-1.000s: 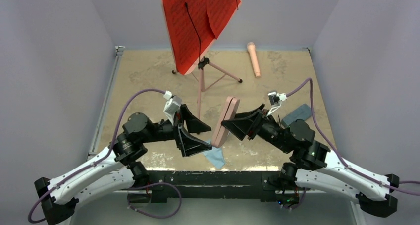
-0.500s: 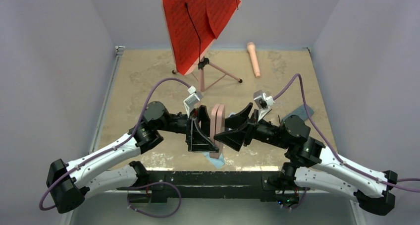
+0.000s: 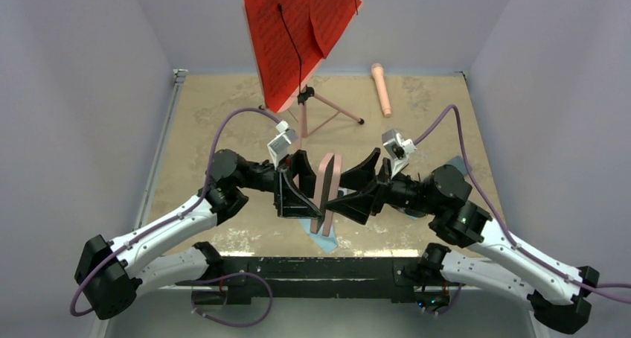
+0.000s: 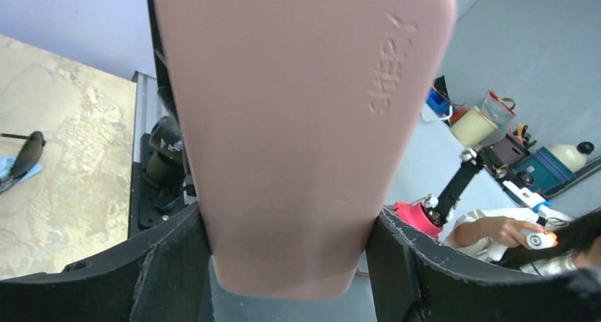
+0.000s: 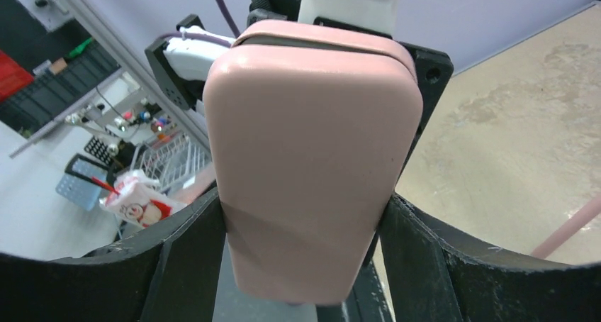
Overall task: Organize the sunglasses
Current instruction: Open the sunglasses case at the center of the board, then pass from the right arm to the left, then place the opened sunglasses case at the center of the board.
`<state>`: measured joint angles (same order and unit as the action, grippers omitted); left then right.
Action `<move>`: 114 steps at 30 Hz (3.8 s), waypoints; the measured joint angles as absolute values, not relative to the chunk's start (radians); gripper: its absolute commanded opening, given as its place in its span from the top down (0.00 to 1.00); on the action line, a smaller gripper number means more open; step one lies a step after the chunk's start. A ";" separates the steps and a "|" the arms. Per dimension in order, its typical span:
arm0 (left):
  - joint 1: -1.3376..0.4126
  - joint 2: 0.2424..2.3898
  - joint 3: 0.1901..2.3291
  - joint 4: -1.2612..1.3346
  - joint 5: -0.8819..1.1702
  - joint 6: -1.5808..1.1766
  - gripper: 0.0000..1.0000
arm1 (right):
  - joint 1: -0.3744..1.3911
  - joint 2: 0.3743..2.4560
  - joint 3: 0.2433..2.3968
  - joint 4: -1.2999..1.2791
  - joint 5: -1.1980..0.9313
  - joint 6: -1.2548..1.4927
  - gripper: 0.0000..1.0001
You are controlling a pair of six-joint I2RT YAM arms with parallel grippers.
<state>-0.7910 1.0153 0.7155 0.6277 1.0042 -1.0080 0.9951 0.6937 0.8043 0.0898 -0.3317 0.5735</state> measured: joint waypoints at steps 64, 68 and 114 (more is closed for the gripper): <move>-0.717 0.778 0.789 -0.268 0.469 -0.682 0.23 | 0.761 1.097 1.064 -0.570 -1.124 0.116 1.00; -0.739 0.799 0.821 -0.326 0.437 -0.624 0.29 | 0.786 1.122 1.093 -0.670 -1.095 0.051 1.00; -0.710 0.542 0.551 -0.905 -0.366 -1.439 1.00 | 0.896 0.655 0.939 -0.530 -0.137 0.312 0.02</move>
